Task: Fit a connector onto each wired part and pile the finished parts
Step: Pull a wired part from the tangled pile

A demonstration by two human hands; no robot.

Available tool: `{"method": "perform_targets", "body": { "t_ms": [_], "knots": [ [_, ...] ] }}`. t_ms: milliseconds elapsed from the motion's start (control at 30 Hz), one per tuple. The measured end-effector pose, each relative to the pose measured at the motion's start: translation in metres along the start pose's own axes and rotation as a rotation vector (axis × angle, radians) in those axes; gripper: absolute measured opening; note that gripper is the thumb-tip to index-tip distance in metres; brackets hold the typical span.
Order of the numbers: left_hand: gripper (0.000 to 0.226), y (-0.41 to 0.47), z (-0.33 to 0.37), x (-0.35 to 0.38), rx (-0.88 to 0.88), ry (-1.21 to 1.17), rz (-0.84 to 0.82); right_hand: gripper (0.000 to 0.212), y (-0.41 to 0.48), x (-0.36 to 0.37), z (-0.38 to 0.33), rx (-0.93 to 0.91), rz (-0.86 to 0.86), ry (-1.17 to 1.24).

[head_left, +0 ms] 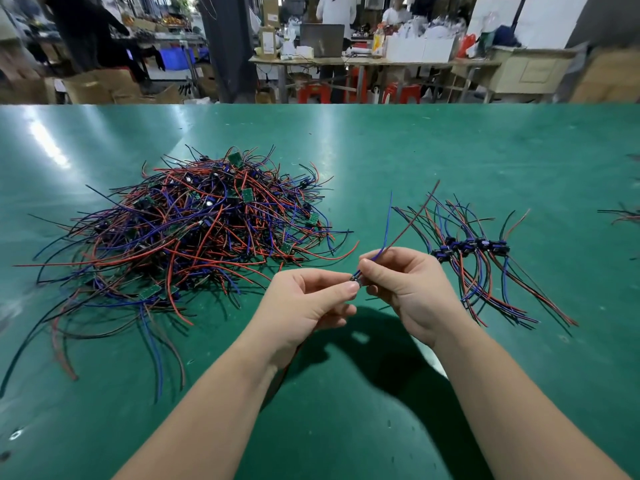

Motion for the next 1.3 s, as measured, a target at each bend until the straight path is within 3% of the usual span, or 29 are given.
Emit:
{"method": "perform_targets", "body": {
  "t_ms": [100, 233, 433, 533, 633, 800, 933, 1033, 1133, 1233, 1300],
  "knots": [
    [0.003, 0.001, -0.004, 0.005, -0.018, 0.029, -0.037, 0.012, 0.002, -0.020, -0.008, -0.071, 0.158, 0.029],
    [0.007, 0.000, -0.008, 0.015, -0.034, 0.036, -0.127, 0.016, -0.001, -0.046, -0.023, -0.174, 0.342, 0.057],
    [0.015, -0.003, -0.010, 0.023, -0.054, 0.039, -0.221, 0.020, -0.007, -0.061, -0.028, -0.212, 0.482, 0.102],
    [0.008, -0.006, -0.012, 0.026, -0.076, 0.074, -0.258, 0.026, -0.010, -0.066, -0.028, -0.204, 0.537, 0.080],
    [0.022, -0.007, -0.015, 0.031, -0.105, 0.128, -0.307, 0.026, -0.010, -0.067, -0.022, -0.157, 0.556, 0.115],
    [0.022, -0.013, -0.020, 0.038, -0.114, 0.289, -0.412, 0.035, -0.003, -0.063, -0.006, 0.079, 0.476, 0.184],
    [0.017, -0.013, -0.009, 0.035, -0.041, 0.148, -0.380, 0.048, 0.000, -0.064, -0.003, 0.148, 0.413, 0.311],
    [0.026, -0.007, 0.003, 0.028, 0.009, -0.181, -0.312, 0.027, -0.001, -0.057, -0.002, 0.178, 0.326, 0.221],
    [0.020, -0.004, 0.011, 0.019, 0.051, -0.380, -0.235, 0.006, 0.001, -0.037, 0.003, 0.181, 0.170, 0.067],
    [0.022, -0.002, 0.012, 0.010, 0.090, -0.402, -0.088, 0.015, 0.000, -0.007, 0.009, 0.154, -0.037, 0.011],
    [0.031, -0.002, 0.012, 0.004, 0.161, -0.326, 0.043, 0.019, -0.003, 0.012, 0.010, 0.123, -0.158, 0.098]
  ]
}}
Point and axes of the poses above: each hand's wrist, its own y-axis towards the middle knuckle, its own x-axis out of the palm, z = x × y, the point moved 7 cm from there along y, towards the middle knuckle, and after that the axes turned 9 degrees about -z, right-handed, at the moved point
